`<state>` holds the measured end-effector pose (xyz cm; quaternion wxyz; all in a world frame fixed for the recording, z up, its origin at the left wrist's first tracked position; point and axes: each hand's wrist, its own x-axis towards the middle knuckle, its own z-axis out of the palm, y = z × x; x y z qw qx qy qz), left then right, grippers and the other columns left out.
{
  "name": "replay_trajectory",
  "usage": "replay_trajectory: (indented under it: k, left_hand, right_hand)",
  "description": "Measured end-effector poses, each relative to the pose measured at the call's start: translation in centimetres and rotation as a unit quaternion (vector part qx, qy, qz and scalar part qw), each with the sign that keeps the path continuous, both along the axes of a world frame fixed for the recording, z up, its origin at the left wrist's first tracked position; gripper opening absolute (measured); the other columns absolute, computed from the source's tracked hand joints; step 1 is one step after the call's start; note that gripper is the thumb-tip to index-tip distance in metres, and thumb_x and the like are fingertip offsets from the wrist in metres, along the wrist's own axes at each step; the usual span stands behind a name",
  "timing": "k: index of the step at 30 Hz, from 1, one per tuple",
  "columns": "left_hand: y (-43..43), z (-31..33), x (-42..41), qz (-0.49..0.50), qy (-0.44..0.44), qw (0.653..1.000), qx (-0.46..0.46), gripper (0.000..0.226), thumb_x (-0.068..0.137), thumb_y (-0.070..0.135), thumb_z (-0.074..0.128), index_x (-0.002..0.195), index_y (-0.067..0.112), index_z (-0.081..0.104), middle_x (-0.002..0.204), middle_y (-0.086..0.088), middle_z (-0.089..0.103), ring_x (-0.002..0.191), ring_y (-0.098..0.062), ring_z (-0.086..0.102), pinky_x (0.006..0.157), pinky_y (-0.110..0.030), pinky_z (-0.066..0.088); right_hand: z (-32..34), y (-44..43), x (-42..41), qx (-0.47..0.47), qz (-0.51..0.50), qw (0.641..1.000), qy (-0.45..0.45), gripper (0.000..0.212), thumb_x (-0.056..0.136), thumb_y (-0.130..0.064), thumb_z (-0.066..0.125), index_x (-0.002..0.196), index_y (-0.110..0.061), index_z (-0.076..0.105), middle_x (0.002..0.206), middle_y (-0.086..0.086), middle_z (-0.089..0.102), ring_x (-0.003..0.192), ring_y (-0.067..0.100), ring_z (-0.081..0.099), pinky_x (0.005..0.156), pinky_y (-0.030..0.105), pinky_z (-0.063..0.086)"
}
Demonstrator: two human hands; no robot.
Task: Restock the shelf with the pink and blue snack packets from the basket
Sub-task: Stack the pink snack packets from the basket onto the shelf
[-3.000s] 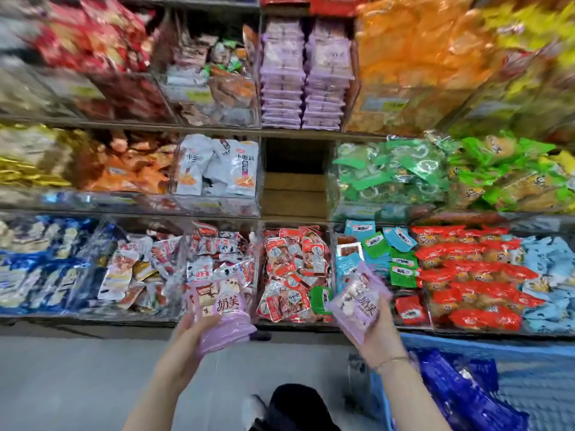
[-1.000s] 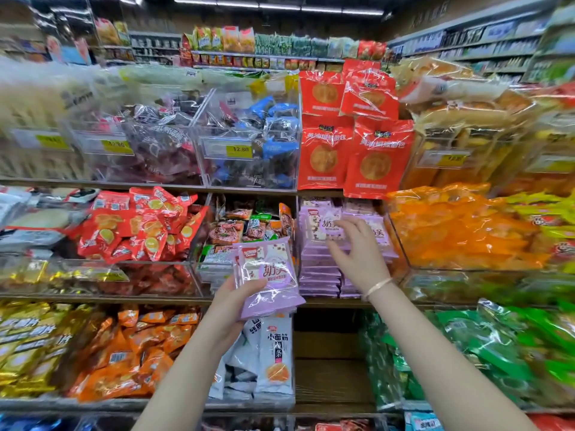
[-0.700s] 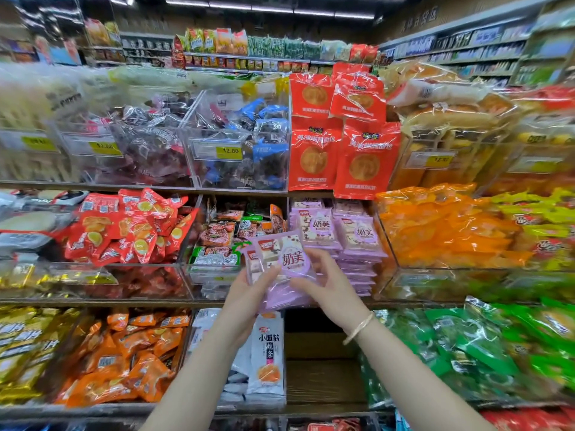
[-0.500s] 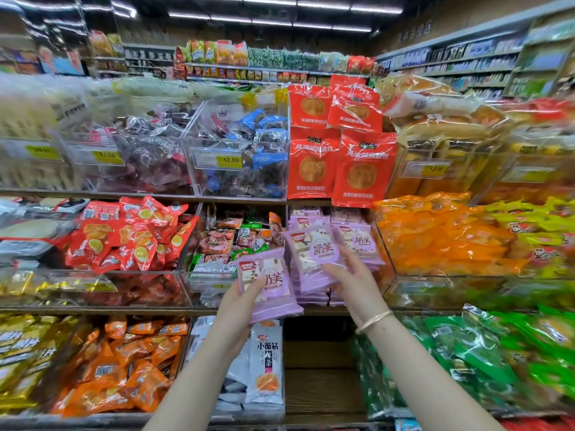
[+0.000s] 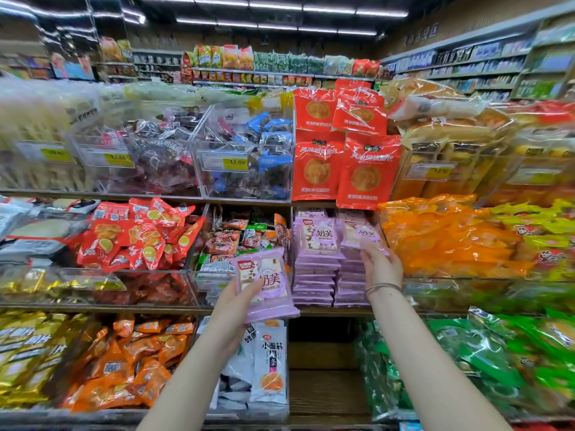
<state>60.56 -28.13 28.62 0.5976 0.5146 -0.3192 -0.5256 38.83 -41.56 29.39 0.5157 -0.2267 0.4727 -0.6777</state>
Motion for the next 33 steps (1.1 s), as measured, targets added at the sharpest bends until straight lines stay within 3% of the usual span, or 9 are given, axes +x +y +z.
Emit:
replay_trajectory:
  k: [3,8,11,14,19,22,28,31,33]
  left_hand:
    - [0.2,-0.1,-0.1,-0.008,-0.009,1.0,-0.007,0.018,0.092,0.022,0.059,0.11,0.024,0.056,0.097,0.016,0.068,0.086,0.0,0.065,0.073,-0.025,0.046]
    - [0.1,-0.3,-0.4,-0.01,0.003,1.0,-0.015,0.024,0.09,0.025,0.062,0.104,0.038,0.047,0.087,0.025,0.06,0.081,0.007,0.052,0.083,-0.031,0.041]
    - [0.2,0.0,-0.6,-0.013,0.013,1.0,-0.016,0.045,0.09,0.024,0.062,0.131,0.029,0.046,0.076,0.036,0.054,0.074,0.012,0.049,0.075,-0.027,0.042]
    - [0.1,-0.1,-0.6,-0.018,0.007,1.0,-0.013,0.06,0.089,0.024,0.063,0.143,0.016,0.038,0.07,0.04,0.051,0.073,0.013,0.048,0.077,-0.025,0.044]
    - [-0.1,0.1,-0.9,-0.02,0.011,0.999,-0.031,0.058,0.09,0.024,0.062,0.142,0.013,0.039,0.084,0.034,0.045,0.081,0.009,0.047,0.096,-0.035,0.039]
    - [-0.1,-0.2,-0.8,-0.011,0.007,0.999,-0.037,0.063,0.09,0.024,0.062,0.145,0.016,0.034,0.087,0.028,0.05,0.081,0.009,0.046,0.091,-0.03,0.038]
    - [0.5,-0.9,0.7,-0.01,0.008,0.999,-0.034,0.061,0.09,0.027,0.062,0.144,0.018,0.036,0.117,0.009,0.057,0.104,-0.01,0.05,0.098,-0.035,0.036]
    - [0.4,-1.1,1.0,-0.015,0.0,1.0,-0.021,0.043,0.09,0.025,0.062,0.13,0.017,0.051,0.123,0.006,0.062,0.113,-0.014,0.057,0.103,-0.041,0.042]
    - [0.2,-1.0,0.6,-0.019,-0.011,1.0,-0.021,0.018,0.09,0.022,0.061,0.108,0.023,0.06,0.098,0.015,0.072,0.091,-0.003,0.067,0.082,-0.029,0.052]
  right_hand:
    - [-0.8,0.8,0.2,-0.001,-0.017,1.0,0.024,0.078,0.082,-0.01,0.067,0.146,-0.011,0.023,0.142,0.011,0.042,0.125,0.023,0.048,0.107,0.035,0.036]
    - [-2.7,3.0,0.0,-0.035,0.015,0.983,0.18,0.082,0.086,-0.007,0.063,0.15,-0.013,0.011,0.152,0.008,0.026,0.132,0.019,0.041,0.097,0.026,0.034]
    - [-3.9,4.3,-0.3,-0.076,0.023,0.959,0.272,0.084,0.086,-0.003,0.062,0.15,-0.018,0.01,0.153,0.007,0.021,0.135,0.022,0.037,0.105,0.033,0.036]
    - [-4.9,5.3,-0.3,-0.146,-0.061,0.859,0.487,0.074,0.084,-0.009,0.065,0.145,-0.017,0.024,0.151,0.004,0.021,0.138,0.022,0.027,0.112,0.044,0.03]
    - [-4.4,2.6,-0.2,-0.168,-0.048,0.571,0.802,0.094,0.073,-0.022,0.075,0.148,-0.016,0.018,0.153,0.012,0.023,0.144,0.027,0.014,0.116,0.042,0.008]
    - [-3.1,-0.9,-0.8,-0.106,0.016,0.52,0.847,0.104,0.076,-0.034,0.072,0.15,-0.021,0.0,0.158,0.007,0.009,0.146,0.024,0.006,0.115,0.039,-0.004]
    - [-1.1,-4.2,-1.8,-0.111,0.038,0.436,0.892,0.092,0.069,-0.05,0.074,0.14,-0.018,0.026,0.143,0.005,0.036,0.135,0.022,0.032,0.113,0.04,0.021]
    - [-0.9,-4.1,-2.1,-0.122,0.049,0.443,0.887,0.091,0.067,-0.053,0.074,0.138,-0.019,0.029,0.141,0.003,0.038,0.132,0.021,0.034,0.112,0.04,0.023]
    - [-0.7,-3.7,-2.3,-0.128,0.065,0.455,0.879,0.092,0.066,-0.056,0.073,0.138,-0.019,0.029,0.143,0.003,0.035,0.135,0.021,0.03,0.114,0.04,0.019]
